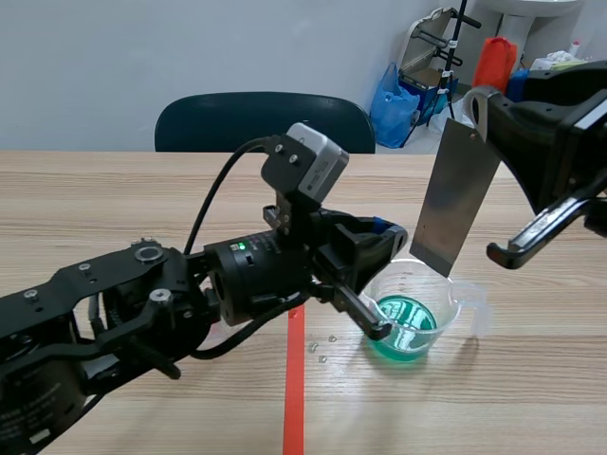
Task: Do the redox reaction experiment
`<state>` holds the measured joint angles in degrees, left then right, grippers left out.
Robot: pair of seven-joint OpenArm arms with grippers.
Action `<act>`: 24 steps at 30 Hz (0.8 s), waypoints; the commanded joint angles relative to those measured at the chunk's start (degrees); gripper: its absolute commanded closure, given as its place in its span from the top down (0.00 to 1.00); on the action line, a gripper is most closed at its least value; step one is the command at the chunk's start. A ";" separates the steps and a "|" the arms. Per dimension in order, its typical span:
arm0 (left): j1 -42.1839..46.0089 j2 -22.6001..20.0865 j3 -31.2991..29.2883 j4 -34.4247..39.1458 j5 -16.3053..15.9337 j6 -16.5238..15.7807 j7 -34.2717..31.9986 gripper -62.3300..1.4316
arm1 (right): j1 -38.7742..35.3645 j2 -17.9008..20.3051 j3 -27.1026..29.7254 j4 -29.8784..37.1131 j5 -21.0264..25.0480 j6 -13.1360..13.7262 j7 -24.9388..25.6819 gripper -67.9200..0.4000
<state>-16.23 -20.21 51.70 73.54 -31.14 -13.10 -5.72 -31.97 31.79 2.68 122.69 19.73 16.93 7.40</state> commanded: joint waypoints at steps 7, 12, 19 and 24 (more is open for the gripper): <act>10.97 -16.44 -9.86 3.80 -0.39 -0.39 -10.05 0.06 | 0.22 0.39 0.68 1.25 0.44 -0.35 0.81 0.02; 27.26 -27.39 -21.64 9.05 -0.39 -1.14 -17.07 0.06 | 0.22 0.39 0.68 1.25 0.44 -0.35 0.81 0.02; 57.33 -31.01 -44.61 9.84 2.67 -4.63 -30.25 0.06 | 0.22 0.39 0.68 1.25 0.42 -0.35 0.81 0.02; 75.67 -25.99 -58.90 9.84 9.53 -4.66 -40.54 0.06 | 0.22 0.42 0.68 1.25 0.42 -0.35 0.81 0.02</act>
<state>59.42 -48.29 -8.01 83.07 -21.82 -17.65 -45.06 -31.97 31.79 2.68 122.69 19.73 16.95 7.40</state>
